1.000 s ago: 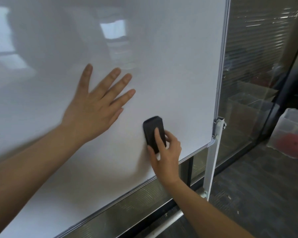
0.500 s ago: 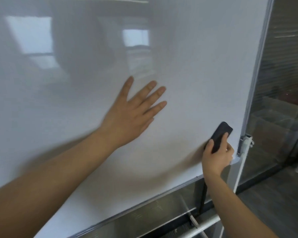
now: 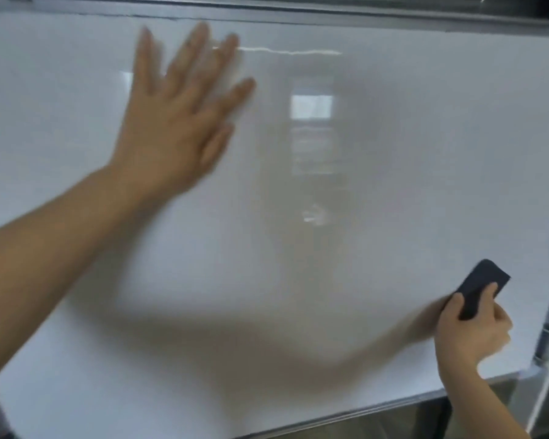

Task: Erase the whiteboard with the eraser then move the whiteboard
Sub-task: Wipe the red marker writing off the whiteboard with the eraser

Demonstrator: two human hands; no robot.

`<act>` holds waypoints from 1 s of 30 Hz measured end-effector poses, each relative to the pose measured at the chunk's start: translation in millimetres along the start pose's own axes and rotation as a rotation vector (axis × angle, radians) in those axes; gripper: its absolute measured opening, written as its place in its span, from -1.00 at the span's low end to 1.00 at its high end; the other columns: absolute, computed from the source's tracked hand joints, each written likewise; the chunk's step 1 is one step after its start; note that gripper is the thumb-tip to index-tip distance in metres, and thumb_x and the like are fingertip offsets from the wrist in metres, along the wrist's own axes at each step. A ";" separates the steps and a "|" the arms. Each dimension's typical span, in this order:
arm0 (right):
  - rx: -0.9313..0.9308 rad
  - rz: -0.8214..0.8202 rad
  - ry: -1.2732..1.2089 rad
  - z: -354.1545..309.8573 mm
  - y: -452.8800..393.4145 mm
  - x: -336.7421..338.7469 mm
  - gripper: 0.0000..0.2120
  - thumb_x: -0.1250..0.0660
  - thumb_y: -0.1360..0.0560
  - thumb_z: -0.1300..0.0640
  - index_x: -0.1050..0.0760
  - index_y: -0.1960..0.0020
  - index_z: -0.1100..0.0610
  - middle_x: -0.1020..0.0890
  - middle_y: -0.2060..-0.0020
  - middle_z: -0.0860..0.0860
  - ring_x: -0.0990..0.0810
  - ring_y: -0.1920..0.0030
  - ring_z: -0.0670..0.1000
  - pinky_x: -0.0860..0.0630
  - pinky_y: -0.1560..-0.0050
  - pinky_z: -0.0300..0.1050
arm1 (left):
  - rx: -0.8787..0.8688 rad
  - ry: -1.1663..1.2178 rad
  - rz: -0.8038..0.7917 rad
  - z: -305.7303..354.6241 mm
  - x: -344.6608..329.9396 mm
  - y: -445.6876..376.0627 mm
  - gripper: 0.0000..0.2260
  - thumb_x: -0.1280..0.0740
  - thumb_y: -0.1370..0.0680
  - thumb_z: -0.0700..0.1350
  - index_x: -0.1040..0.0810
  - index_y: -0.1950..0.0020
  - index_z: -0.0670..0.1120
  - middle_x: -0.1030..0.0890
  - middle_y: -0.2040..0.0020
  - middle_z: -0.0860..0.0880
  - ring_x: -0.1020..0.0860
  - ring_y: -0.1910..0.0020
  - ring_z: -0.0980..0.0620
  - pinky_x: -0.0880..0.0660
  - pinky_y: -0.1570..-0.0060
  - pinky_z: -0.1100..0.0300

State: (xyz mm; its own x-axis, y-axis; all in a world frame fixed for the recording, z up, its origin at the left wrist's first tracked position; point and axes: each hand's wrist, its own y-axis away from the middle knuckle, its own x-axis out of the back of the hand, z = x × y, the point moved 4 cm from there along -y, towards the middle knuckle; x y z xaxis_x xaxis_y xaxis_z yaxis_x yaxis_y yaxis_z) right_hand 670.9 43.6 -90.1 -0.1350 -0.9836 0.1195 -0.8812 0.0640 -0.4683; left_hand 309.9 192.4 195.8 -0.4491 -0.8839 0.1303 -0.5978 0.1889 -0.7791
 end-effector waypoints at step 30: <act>0.749 0.189 -0.083 -287.9 66.6 -12.3 -0.54 -0.24 -0.54 0.02 -0.38 -0.43 -0.01 -0.45 -0.25 0.24 -0.45 -0.09 0.28 -0.26 -0.10 0.03 | 0.062 0.023 -0.022 -39.5 13.5 68.8 -0.54 -0.06 -0.68 0.03 -0.21 -0.56 -0.11 -0.21 -0.55 -0.18 -0.17 -0.53 -0.21 -0.05 -0.45 -0.28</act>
State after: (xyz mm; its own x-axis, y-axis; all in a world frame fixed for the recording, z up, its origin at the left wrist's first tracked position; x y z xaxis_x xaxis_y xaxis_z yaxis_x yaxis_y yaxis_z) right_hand 483.4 108.4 129.3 -0.1926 -0.9785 -0.0733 -0.3016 0.1302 -0.9445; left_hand 236.4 210.4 168.2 -0.4518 -0.8775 0.1607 -0.5654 0.1423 -0.8124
